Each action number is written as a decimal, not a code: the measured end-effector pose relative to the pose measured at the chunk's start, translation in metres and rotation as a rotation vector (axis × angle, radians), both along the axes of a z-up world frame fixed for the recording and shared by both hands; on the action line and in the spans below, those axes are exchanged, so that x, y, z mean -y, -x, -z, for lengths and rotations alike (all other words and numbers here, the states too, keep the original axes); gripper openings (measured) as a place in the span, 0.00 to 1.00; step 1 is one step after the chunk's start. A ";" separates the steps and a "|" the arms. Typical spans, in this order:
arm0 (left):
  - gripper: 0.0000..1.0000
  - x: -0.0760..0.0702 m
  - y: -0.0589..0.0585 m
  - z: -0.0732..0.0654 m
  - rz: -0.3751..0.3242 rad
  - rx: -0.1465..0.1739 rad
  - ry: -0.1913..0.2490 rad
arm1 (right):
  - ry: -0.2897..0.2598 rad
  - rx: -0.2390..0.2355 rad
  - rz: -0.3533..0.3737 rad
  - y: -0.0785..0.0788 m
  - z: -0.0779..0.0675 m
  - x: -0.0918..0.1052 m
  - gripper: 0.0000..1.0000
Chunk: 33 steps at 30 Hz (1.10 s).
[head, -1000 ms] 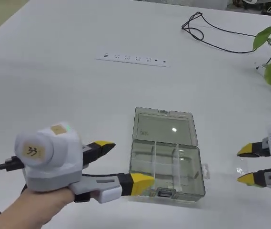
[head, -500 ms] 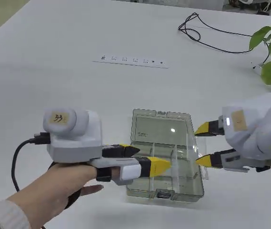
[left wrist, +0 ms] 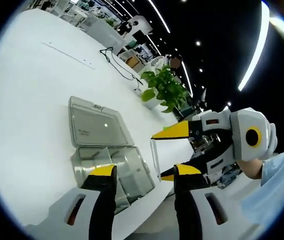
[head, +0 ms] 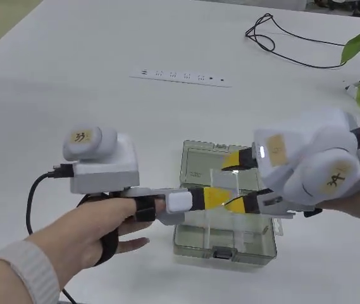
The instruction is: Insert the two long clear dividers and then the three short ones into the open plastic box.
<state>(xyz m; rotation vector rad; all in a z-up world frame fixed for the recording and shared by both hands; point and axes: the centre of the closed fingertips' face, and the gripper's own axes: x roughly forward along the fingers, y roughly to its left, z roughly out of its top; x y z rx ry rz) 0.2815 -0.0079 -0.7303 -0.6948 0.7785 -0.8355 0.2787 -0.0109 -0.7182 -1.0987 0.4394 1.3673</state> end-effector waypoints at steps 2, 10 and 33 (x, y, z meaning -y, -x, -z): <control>0.44 0.001 0.002 -0.002 0.002 -0.007 0.006 | -0.007 0.000 -0.007 0.001 -0.002 -0.004 0.32; 0.39 0.003 -0.001 -0.008 -0.010 -0.011 0.016 | -0.003 0.016 -0.032 0.005 -0.006 -0.010 0.32; 0.00 0.009 0.006 -0.011 0.010 -0.082 0.094 | 0.055 0.025 -0.054 0.010 0.002 -0.004 0.32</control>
